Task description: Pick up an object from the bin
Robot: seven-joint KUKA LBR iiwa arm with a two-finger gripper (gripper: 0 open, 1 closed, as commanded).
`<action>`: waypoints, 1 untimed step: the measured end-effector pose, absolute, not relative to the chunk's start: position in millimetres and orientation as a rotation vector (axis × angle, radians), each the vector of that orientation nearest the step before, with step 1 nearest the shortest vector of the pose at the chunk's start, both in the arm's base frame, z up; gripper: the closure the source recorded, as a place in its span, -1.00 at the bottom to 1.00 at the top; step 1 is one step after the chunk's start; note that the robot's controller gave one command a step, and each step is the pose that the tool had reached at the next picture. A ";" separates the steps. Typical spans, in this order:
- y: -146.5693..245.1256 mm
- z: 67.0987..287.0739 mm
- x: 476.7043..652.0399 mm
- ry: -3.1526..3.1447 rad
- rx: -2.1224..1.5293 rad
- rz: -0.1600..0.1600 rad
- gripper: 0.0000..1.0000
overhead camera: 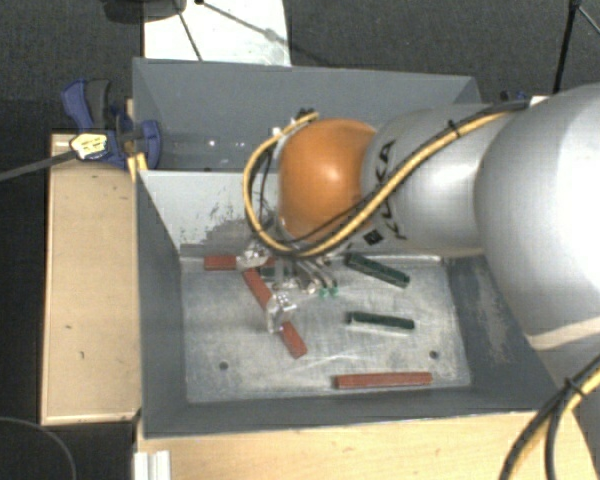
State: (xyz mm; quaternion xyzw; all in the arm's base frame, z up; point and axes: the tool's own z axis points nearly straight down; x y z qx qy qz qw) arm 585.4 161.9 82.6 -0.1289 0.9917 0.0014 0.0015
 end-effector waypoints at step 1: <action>135.7 91.1 566.4 3.081 -0.611 0.002 -1.00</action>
Offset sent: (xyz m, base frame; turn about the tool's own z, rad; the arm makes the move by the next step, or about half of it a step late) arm -0.0003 -0.0350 0.0074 0.1296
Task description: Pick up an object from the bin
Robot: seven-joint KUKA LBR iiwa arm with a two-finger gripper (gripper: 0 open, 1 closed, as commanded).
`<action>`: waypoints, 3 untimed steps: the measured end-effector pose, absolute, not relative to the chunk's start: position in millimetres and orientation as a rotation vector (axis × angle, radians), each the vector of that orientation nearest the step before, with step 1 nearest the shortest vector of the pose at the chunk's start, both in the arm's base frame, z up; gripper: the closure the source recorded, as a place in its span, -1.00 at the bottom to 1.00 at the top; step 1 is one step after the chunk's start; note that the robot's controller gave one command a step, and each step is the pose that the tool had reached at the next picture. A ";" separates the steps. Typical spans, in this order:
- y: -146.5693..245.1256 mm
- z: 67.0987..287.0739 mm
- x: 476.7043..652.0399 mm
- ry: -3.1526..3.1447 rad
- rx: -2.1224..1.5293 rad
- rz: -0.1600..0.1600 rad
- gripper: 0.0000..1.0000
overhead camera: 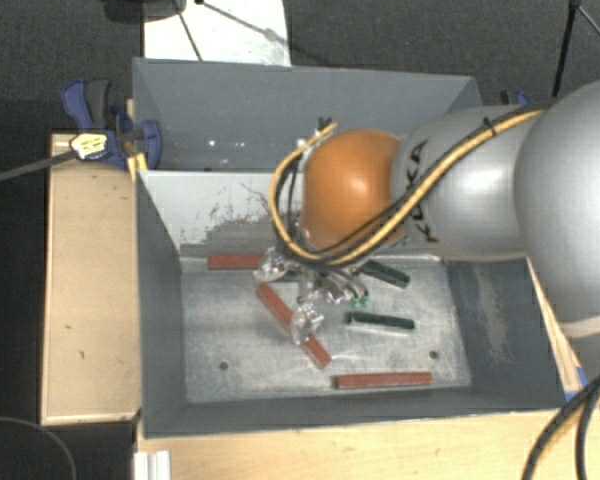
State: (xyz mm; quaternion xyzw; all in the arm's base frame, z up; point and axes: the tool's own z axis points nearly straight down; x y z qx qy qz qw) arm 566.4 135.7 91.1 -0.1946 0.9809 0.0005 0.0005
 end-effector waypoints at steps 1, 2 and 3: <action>128.1 93.5 586.8 3.131 -0.201 0.004 1.00; 127.4 92.2 587.1 3.128 -0.196 0.004 -1.00; 127.0 91.4 586.3 3.132 -0.188 0.002 1.00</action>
Offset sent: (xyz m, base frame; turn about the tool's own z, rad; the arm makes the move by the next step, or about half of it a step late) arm 0.0000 0.0000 0.0000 0.0000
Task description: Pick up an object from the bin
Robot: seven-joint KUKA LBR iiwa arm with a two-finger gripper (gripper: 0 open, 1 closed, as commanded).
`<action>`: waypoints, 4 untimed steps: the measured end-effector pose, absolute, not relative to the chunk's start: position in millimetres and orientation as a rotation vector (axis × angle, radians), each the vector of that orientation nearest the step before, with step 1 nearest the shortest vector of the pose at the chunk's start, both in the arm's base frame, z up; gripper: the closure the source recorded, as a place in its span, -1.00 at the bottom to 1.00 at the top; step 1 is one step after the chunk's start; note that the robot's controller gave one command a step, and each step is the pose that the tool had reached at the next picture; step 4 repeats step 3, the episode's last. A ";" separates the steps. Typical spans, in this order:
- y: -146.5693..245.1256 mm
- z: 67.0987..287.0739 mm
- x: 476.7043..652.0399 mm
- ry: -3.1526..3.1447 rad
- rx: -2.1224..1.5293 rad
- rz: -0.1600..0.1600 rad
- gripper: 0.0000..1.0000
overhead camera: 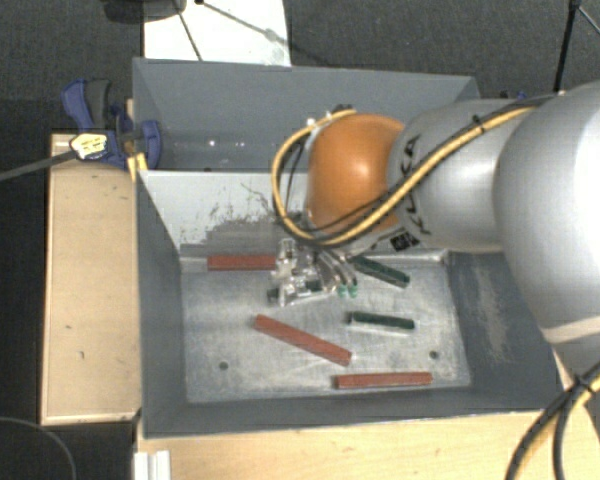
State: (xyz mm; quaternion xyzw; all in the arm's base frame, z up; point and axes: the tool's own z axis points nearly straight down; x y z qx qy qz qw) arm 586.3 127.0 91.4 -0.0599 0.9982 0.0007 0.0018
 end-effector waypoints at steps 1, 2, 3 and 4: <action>127.0 91.4 586.3 3.132 -0.187 0.002 1.00; 125.4 207.7 588.6 3.131 -0.221 0.001 1.00; 125.4 207.6 588.6 3.131 -0.220 0.001 1.00; 125.4 207.6 588.6 3.131 -0.220 0.001 1.00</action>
Offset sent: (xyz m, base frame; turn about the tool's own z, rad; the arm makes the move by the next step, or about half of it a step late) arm 0.0016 -0.0018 0.1156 -0.0290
